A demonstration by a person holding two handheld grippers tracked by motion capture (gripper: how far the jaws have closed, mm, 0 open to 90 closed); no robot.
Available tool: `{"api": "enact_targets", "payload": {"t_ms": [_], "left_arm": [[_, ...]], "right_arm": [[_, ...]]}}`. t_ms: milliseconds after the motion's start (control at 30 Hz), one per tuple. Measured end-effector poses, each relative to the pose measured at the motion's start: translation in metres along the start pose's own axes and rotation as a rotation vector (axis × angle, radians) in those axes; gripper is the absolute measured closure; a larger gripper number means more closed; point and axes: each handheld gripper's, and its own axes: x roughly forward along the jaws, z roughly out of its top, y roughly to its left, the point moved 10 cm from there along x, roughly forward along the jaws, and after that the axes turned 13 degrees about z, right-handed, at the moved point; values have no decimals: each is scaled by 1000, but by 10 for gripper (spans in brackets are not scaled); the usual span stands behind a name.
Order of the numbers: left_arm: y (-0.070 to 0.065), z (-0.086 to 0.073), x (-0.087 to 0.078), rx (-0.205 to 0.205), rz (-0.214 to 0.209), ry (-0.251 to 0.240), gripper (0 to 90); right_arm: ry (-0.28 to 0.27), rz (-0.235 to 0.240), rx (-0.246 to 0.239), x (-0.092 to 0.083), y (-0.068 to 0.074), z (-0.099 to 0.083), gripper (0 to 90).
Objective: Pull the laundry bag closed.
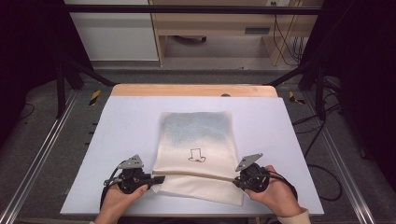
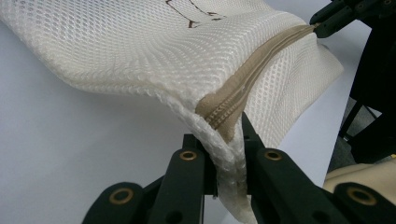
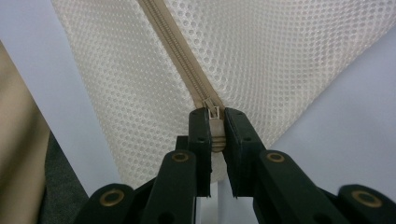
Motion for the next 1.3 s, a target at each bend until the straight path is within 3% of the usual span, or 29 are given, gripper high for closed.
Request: {"api": "enact_targets", "payload": {"t_ms": [767,1300], "left_arm": [[0,0,-1,8,1,3,844],[0,-1,-1,16,4,7,845]], "right_arm": [[-6,-9,25,-2,-3,-9,818],[-13,11,30,-1,-2,-12,818]]}}
